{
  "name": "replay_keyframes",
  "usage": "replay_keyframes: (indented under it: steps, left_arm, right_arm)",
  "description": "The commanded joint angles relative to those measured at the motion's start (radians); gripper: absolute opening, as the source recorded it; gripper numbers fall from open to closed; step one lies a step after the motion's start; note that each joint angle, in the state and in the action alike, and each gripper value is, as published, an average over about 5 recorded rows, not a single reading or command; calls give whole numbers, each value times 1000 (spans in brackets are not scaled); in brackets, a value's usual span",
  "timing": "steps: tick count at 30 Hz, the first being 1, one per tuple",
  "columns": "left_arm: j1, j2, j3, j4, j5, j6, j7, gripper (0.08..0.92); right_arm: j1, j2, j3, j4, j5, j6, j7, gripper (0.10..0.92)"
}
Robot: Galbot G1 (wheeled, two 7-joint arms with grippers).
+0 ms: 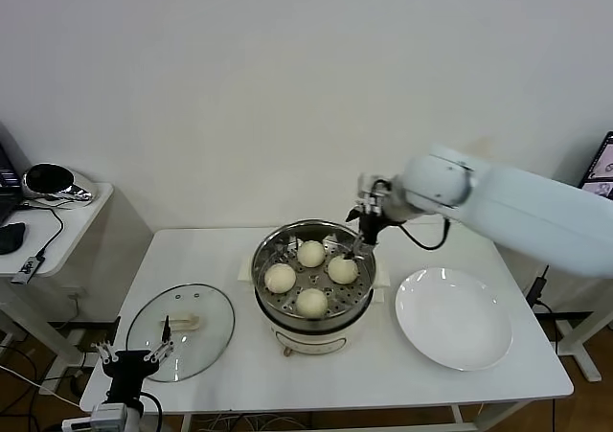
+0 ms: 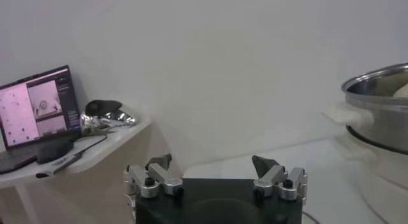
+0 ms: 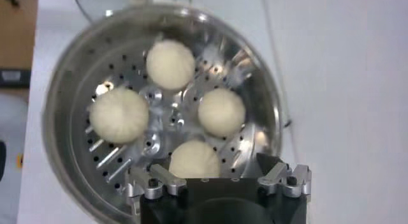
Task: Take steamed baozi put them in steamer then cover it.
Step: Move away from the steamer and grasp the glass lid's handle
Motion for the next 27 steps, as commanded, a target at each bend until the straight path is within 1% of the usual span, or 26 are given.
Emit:
replay_keyframes:
  steps: [1, 3, 5, 7, 11, 14, 16, 20, 23, 27]
  left_arm:
    - [1, -3, 2, 8, 3, -8, 3, 823]
    - [1, -6, 5, 12, 7, -14, 4, 823]
    - [1, -9, 10, 18, 11, -25, 7, 823]
    - [1, -13, 16, 25, 14, -42, 11, 823]
    - [1, -22, 27, 50, 50, -105, 17, 823]
    - [-5, -31, 27, 93, 189, -193, 0, 823]
    - [-14, -36, 19, 133, 329, -249, -30, 823]
    - [-35, -30, -31, 210, 619, -313, -76, 823]
    - [-41, 6, -88, 264, 844, -320, -79, 823]
    - [-56, 83, -143, 346, 1089, -313, -72, 823]
  right_arm:
    - [-749, -361, 634, 272, 32, 310, 412, 823]
    - [-1057, -336, 900, 260, -6, 404, 463, 823]
    - [-1325, -264, 1165, 231, -72, 507, 493, 823]
    - [-1476, -163, 1318, 201, -145, 601, 501, 823]
    - [-1656, 101, 1556, 164, -268, 757, 479, 823]
    - [-1725, 296, 1691, 151, -329, 831, 446, 823]
    - [-1757, 403, 1766, 154, -348, 862, 430, 823]
    - [-1814, 553, 1884, 184, -366, 866, 424, 823]
    - [-1867, 608, 1945, 216, -382, 848, 441, 823]
    - [-1927, 631, 2016, 254, -395, 815, 487, 823]
